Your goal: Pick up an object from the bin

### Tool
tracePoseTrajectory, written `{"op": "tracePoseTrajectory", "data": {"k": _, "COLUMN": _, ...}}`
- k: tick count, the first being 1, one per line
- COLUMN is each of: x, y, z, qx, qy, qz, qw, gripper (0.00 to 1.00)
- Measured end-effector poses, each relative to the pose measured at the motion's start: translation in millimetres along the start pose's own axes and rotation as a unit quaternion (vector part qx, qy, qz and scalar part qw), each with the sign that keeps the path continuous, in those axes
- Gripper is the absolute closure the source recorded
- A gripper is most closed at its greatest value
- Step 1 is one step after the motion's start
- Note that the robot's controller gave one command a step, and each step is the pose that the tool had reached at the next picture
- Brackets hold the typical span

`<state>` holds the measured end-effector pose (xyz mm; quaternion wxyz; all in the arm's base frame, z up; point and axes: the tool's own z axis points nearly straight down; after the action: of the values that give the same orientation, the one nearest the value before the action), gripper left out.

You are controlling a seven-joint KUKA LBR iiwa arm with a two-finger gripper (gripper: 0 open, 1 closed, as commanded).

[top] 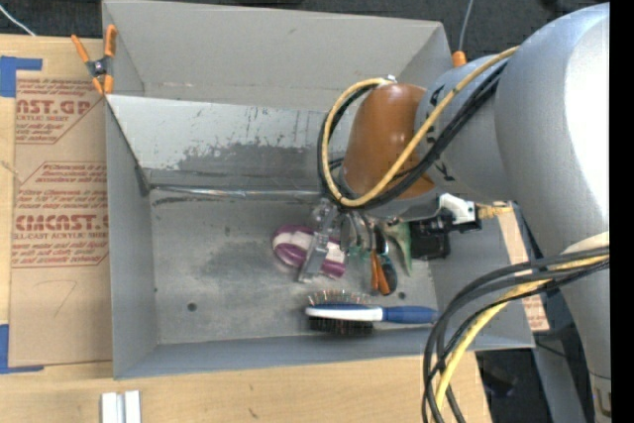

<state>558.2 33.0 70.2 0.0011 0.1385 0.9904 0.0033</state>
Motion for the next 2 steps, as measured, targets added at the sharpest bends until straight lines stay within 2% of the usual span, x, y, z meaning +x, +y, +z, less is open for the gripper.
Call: {"op": "tracePoseTrajectory", "data": {"k": 2, "x": 0.6, "y": -0.1, "z": -2.9, "qx": 0.0, "qy": 0.0009, "qz": 0.0, "qw": 1.0, "gripper": 1.0}}
